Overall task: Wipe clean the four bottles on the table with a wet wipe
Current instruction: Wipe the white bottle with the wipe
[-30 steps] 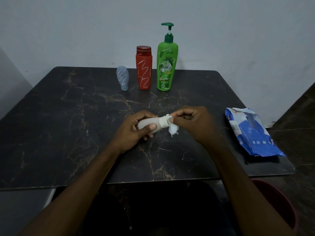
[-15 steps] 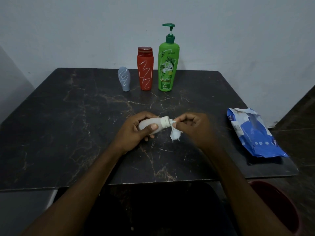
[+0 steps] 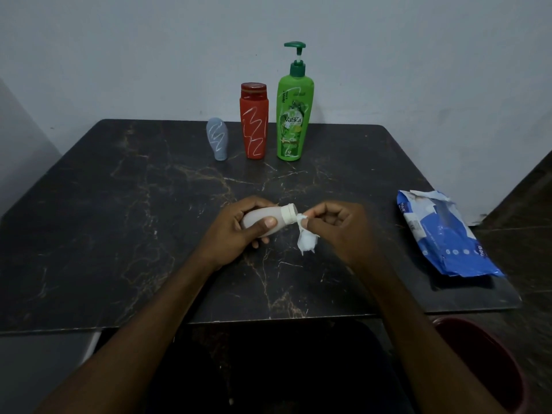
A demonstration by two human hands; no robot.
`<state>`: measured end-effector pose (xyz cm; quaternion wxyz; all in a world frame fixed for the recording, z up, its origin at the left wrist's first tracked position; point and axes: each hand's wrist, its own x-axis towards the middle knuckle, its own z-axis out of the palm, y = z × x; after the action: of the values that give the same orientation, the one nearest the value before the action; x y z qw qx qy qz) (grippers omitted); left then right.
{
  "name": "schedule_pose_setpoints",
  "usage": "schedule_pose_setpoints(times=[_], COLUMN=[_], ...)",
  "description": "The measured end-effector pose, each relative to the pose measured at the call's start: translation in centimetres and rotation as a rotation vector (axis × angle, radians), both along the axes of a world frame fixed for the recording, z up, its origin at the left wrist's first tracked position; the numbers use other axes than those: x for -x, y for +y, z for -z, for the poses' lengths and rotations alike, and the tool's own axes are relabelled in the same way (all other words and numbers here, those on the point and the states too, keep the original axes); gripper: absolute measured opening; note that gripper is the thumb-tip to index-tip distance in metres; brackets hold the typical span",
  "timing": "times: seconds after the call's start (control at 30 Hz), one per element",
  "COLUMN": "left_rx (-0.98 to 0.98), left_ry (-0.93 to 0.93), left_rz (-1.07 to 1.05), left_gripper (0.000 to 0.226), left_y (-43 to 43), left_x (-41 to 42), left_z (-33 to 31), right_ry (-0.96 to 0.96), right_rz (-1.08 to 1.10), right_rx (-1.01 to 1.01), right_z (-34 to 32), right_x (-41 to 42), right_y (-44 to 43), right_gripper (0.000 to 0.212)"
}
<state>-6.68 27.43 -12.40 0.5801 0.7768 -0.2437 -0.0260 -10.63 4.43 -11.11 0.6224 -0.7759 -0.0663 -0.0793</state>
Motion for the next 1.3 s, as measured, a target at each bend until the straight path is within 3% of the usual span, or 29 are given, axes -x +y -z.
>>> schedule_pose_setpoints(times=[0.37, 0.5, 0.63, 0.8, 1.0, 1.1, 1.3], left_rx=[-0.015, -0.01, 0.016, 0.047, 0.168, 0.229, 0.201], left_ry=[-0.005, 0.002, 0.023, 0.065, 0.116, 0.083, 0.062], left_rz=[0.003, -0.016, -0.078, -0.218, -0.358, -0.398, -0.518], left_gripper=[0.022, 0.024, 0.028, 0.038, 0.052, 0.046, 0.038], left_y=[-0.1, -0.2, -0.1, -0.2, 1.2, 1.7, 3.6], left_x=[0.1, 0.3, 0.6, 0.9, 1.0, 1.2, 0.3], left_z=[-0.1, -0.2, -0.5, -1.1, -1.1, -2.1, -3.1], right_ry=[0.018, 0.046, -0.166, -0.147, -0.03, -0.013, -0.007], right_rz=[0.018, 0.037, 0.004, -0.138, -0.132, -0.092, -0.06], right_rx=[0.072, -0.043, 0.177, 0.423, 0.208, 0.161, 0.059], right_z=[0.4, 0.6, -0.5, -1.8, -2.0, -1.9, -1.8], right_x=[-0.1, 0.5, -0.1, -1.2, -2.1, -2.8, -4.4], right_y=[-0.1, -0.7, -0.7, 0.8, 3.2, 4.7, 8.3], right_gripper=[0.006, 0.009, 0.008, 0.014, 0.017, 0.007, 0.007])
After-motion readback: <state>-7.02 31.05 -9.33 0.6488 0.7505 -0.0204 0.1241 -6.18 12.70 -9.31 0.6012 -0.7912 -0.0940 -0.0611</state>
